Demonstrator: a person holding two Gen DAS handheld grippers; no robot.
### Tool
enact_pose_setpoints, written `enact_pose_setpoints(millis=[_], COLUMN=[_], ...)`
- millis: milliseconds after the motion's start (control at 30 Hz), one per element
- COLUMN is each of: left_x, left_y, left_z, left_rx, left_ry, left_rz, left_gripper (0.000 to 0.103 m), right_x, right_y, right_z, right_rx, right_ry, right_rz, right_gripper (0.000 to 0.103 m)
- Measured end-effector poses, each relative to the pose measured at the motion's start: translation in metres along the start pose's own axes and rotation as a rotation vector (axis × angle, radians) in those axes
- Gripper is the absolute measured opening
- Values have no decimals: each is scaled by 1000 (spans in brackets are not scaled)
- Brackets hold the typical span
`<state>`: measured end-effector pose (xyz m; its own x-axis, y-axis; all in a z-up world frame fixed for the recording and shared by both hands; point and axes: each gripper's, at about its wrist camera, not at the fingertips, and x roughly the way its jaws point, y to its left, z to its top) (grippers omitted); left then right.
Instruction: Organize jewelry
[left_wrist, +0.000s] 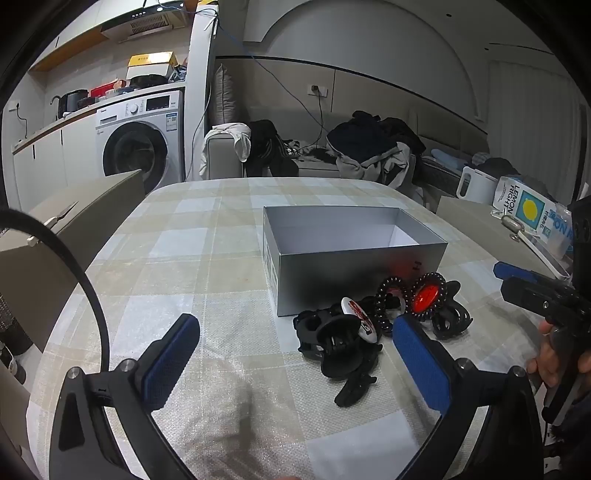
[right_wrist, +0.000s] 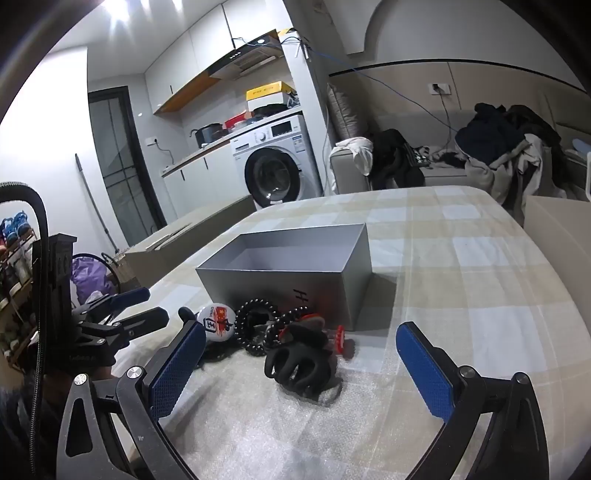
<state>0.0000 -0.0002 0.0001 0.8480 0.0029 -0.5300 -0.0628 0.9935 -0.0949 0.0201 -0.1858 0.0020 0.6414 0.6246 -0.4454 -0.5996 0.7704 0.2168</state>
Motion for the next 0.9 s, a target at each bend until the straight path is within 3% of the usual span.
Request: enact_pose_setpoints(millis=[900], left_x=[0], left_y=[0], left_z=[0], left_rx=[1], left_ry=[-2], left_rz=[1], left_gripper=[102], right_x=[-1], right_y=[-2], right_z=[0], right_rx=[0], right_ry=[5], right_rz=[-3], right_gripper=[103])
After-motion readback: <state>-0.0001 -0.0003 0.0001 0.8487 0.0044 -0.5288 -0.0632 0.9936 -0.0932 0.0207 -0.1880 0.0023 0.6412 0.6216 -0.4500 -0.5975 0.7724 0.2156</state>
